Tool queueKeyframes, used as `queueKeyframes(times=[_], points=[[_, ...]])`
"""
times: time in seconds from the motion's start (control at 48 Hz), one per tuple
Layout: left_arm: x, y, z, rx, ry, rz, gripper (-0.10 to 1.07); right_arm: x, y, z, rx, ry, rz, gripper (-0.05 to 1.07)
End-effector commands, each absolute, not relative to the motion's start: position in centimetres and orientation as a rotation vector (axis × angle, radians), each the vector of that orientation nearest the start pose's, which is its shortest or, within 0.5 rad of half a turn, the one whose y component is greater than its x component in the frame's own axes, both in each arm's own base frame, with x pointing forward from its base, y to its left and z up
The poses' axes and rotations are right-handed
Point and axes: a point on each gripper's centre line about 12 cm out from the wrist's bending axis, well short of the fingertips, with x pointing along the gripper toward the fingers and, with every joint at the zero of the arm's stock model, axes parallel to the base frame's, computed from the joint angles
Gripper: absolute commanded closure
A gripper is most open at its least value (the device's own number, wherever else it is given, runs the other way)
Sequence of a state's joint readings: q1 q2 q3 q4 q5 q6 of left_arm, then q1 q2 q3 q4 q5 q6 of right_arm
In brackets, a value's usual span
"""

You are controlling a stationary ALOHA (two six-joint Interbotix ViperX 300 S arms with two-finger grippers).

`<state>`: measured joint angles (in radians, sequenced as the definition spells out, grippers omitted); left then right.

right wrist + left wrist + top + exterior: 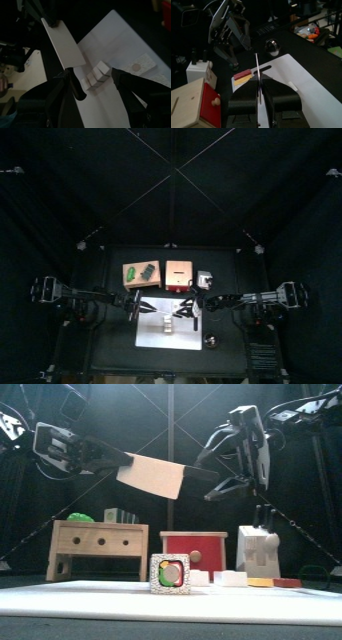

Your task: Regrasp knife

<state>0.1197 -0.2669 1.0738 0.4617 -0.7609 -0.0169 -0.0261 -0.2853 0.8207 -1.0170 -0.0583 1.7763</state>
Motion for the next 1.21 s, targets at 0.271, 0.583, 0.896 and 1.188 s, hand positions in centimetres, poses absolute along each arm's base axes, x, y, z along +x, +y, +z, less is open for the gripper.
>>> queueKeyframes(times=[0.271,0.583,0.896,1.188], points=[[30.8,-0.6,20.9,0.110,0.042,-0.097,0.54,33.2,1.5,23.1,0.510,0.514,-0.217,0.06],[31.8,-1.8,19.7,0.065,0.046,-0.119,0.54,33.3,1.1,22.4,0.409,0.542,-0.252,0.06],[32.4,-0.8,18.4,-0.016,0.011,-0.027,0.54,33.8,2.1,22.1,0.315,0.549,-0.205,0.06],[32.6,-0.7,17.4,-0.014,0.037,-0.021,0.54,33.6,2.3,22.9,0.320,0.528,-0.189,0.06]])
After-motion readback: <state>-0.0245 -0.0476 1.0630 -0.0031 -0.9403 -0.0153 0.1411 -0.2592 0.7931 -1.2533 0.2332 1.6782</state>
